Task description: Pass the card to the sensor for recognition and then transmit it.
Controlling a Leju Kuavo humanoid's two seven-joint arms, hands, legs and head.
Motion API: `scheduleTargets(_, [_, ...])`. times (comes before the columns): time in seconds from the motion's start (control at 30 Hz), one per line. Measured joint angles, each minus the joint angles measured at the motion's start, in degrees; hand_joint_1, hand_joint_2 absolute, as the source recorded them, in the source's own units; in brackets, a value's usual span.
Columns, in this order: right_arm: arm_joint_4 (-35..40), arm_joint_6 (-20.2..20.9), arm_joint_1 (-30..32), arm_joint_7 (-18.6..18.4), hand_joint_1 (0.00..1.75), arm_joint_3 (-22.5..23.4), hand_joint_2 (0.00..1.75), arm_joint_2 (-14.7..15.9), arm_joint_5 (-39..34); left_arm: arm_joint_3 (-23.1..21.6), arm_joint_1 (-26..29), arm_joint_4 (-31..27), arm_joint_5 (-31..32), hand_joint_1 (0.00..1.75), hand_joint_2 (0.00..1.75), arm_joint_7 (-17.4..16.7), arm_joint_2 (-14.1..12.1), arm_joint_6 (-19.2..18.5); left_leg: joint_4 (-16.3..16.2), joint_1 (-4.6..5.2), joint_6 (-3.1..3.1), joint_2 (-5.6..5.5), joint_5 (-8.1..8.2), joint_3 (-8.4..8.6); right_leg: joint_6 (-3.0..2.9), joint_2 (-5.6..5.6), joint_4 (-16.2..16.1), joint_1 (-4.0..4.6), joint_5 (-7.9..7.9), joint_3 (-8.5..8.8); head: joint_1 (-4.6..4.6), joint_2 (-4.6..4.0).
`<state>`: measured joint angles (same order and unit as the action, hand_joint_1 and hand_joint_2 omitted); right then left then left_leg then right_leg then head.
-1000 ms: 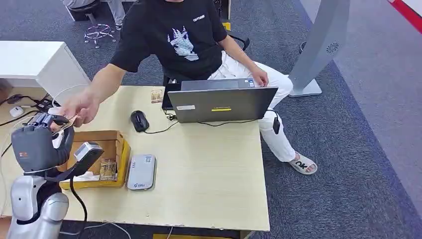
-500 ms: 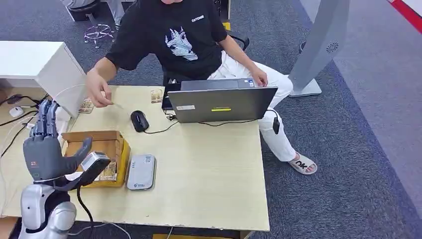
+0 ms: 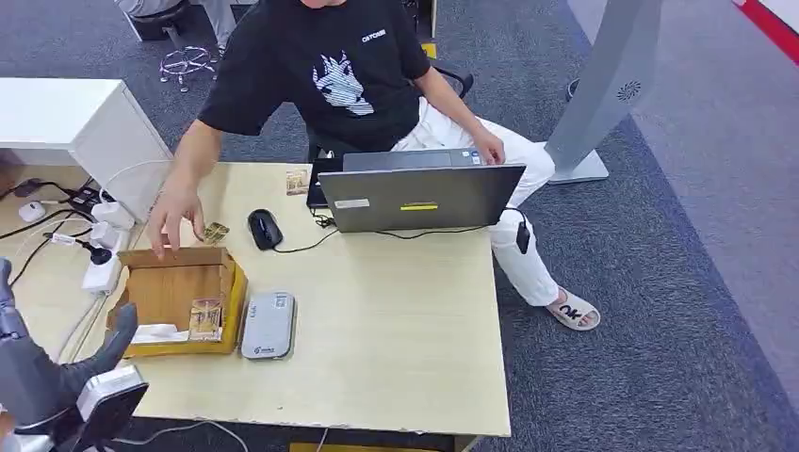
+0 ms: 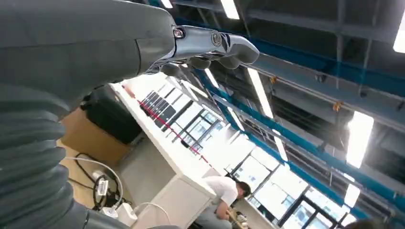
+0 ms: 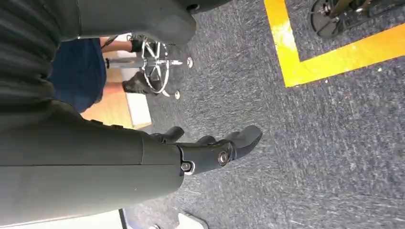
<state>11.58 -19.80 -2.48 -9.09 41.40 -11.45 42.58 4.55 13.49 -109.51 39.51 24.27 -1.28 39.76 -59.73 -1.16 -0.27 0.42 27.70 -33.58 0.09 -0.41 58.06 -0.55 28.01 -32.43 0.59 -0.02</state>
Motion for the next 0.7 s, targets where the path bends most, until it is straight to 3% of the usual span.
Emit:
scheduleTargets(0.07, [0.00,-0.59,0.04,0.39,0.00,0.50,1.75,-0.24,-0.09,3.02,2.93,-1.44,-7.68,0.00,1.75,4.37,4.09,-0.66,0.00,0.03,0.04,0.01,0.03,0.02,0.01,0.03,-0.01,0.00,0.00,0.00,0.00,0.00])
scheduleTargets(0.13, [0.00,-0.83,0.11,0.59,0.00,1.16,1.75,-0.39,0.04,8.30,4.71,-1.59,-15.91,0.00,1.75,7.57,8.64,-4.45,-0.01,0.04,0.07,-0.03,0.04,0.03,0.01,-0.03,-0.02,-0.01,0.01,-0.02,0.00,0.00])
scheduleTargets(0.27, [0.00,-1.20,0.10,0.59,0.00,1.81,1.75,-0.52,0.39,20.46,4.98,-0.89,-18.94,0.00,1.75,11.36,14.80,-9.01,-0.01,0.02,0.08,-0.04,0.05,0.02,0.01,-0.06,-0.03,-0.01,0.02,-0.04,0.00,0.00])
scheduleTargets(0.37, [0.02,-1.25,0.08,0.59,0.00,2.27,1.75,-0.59,0.55,25.10,4.96,-0.68,-18.79,0.00,1.75,11.62,17.46,-9.44,-0.01,0.01,0.08,-0.05,0.05,0.02,0.01,-0.08,-0.03,-0.01,0.02,-0.03,0.00,0.00])
scheduleTargets(0.57, [0.09,-1.29,0.06,0.59,0.00,2.75,1.75,-0.72,0.63,29.07,4.84,-0.28,-18.50,0.00,1.75,11.47,19.65,-9.40,-0.01,0.01,0.08,-0.05,0.04,0.06,0.01,-0.07,-0.03,0.00,0.01,0.01,0.00,0.00])
scheduleTargets(0.63, [0.11,-1.31,0.03,0.72,0.00,2.84,1.75,-0.72,0.72,30.01,4.77,-0.11,-18.59,0.00,1.75,8.66,19.99,-10.37,-0.01,0.02,0.08,-0.05,0.04,0.04,0.01,-0.07,-0.03,0.00,0.01,0.06,-0.02,0.00])
scheduleTargets(0.7, [0.17,-1.33,0.04,0.98,0.00,2.95,1.75,-0.74,1.31,32.70,3.98,0.97,-20.87,0.00,1.75,3.92,20.21,-14.28,0.00,0.02,0.08,-0.04,0.05,0.04,0.01,-0.06,-0.03,-0.01,0.01,0.06,0.00,0.00])
